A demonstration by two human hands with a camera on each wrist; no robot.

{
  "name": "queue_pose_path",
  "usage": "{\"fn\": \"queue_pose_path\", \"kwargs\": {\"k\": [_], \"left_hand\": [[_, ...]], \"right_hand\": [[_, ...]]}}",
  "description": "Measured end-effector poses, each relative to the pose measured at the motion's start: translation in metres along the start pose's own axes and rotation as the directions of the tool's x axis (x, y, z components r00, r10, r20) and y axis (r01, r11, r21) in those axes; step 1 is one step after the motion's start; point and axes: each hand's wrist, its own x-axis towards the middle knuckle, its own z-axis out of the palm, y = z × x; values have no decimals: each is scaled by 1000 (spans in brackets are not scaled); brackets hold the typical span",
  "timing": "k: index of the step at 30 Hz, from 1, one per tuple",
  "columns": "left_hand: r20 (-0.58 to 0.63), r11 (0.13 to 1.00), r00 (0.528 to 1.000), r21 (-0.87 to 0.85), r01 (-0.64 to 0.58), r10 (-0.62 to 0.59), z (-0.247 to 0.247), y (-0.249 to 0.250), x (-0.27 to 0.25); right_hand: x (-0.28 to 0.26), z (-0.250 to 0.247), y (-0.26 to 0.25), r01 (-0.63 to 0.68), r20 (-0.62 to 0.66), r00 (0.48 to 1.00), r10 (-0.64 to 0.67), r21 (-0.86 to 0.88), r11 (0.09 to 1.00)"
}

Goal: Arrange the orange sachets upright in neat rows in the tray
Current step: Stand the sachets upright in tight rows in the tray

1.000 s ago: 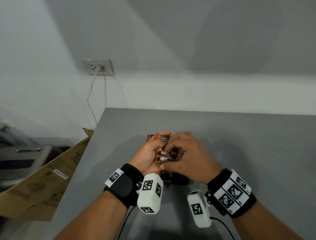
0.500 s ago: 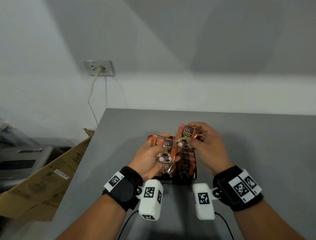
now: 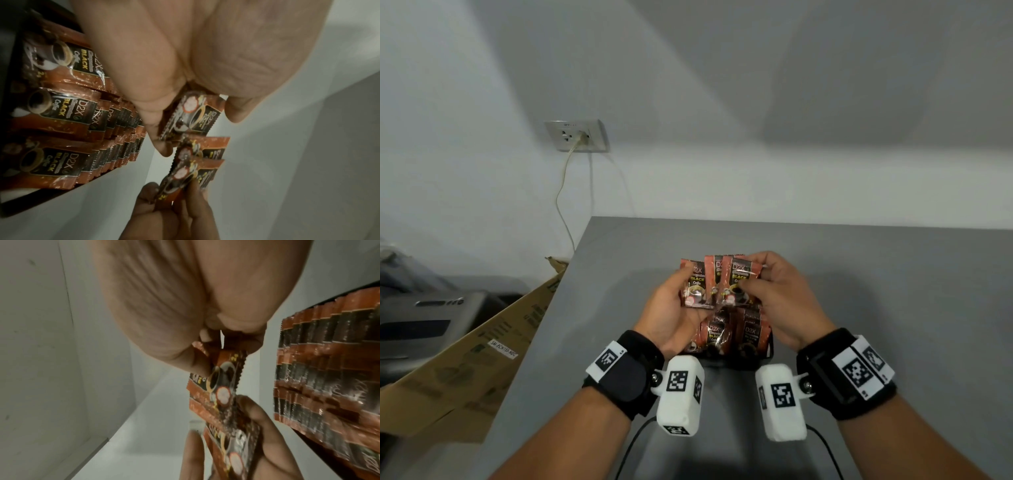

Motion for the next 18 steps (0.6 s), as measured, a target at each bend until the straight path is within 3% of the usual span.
{"fn": "queue_pose_path", "kwargs": {"k": [3,5,7,9,13,18], "left_hand": [[51,999,999,47,15,-17,0,2,0],[63,995,998,98,12,-18,1,-2,3],[23,992,1000,123,1,-3,1,-5,6],[10,990,1000,137,-13,12,-1,-4,4],[-51,983,998,180,-38,48,-17,-1,4],[-129,954,986,293,-68,110,-36,3,4]], "right_hand": [[-1,-1,-7,61,72,996,-54,-105,993],[-3,3,-3,145,115,987,-115,-303,942],[-3,7,1,210,111,978,-179,-439,874],[-3,2,0,216,76,976,-204,-451,866],[2,-25,5,144,15,986,-163,-556,819],[2,-45,43,128,122,991,-50,-793,596]]}}
